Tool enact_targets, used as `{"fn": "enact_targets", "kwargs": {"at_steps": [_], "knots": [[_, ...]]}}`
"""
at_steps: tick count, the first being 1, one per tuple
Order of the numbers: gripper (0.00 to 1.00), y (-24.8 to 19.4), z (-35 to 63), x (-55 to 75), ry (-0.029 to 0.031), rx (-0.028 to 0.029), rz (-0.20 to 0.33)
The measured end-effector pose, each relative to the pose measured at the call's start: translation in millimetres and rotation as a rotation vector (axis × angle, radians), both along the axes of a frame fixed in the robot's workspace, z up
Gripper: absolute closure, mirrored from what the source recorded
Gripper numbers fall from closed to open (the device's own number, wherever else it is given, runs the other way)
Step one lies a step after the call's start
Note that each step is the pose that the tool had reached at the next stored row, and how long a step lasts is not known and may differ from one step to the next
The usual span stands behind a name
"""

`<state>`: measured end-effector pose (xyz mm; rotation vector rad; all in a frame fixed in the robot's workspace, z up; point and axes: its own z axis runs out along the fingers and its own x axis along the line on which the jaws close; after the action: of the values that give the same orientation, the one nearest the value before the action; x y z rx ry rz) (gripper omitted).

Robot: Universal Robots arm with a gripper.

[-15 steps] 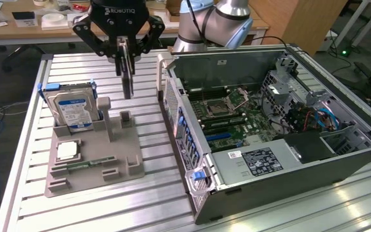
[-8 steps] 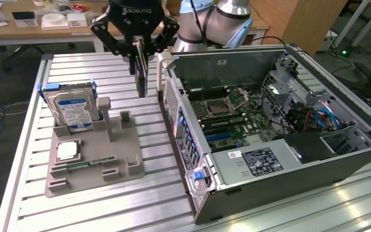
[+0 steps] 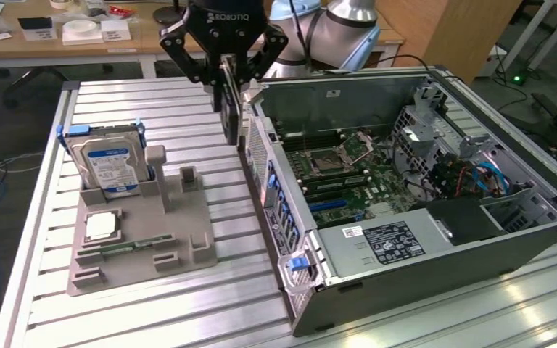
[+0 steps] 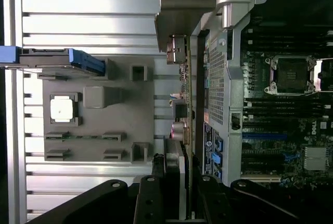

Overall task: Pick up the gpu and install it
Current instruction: 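Pick up the gpu and move the gpu toward the slot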

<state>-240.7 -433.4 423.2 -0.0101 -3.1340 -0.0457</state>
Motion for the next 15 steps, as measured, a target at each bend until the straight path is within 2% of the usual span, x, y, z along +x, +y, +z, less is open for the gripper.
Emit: {"fn": "enact_targets", "kwargs": {"at_steps": [5, 15], "knots": [[0.72, 0.0, -1.1, 12.8, 0.0000, -0.0002, 0.000], [0.72, 0.0, -2.8, 51.0, -0.0001, -0.0001, 0.000]]}}
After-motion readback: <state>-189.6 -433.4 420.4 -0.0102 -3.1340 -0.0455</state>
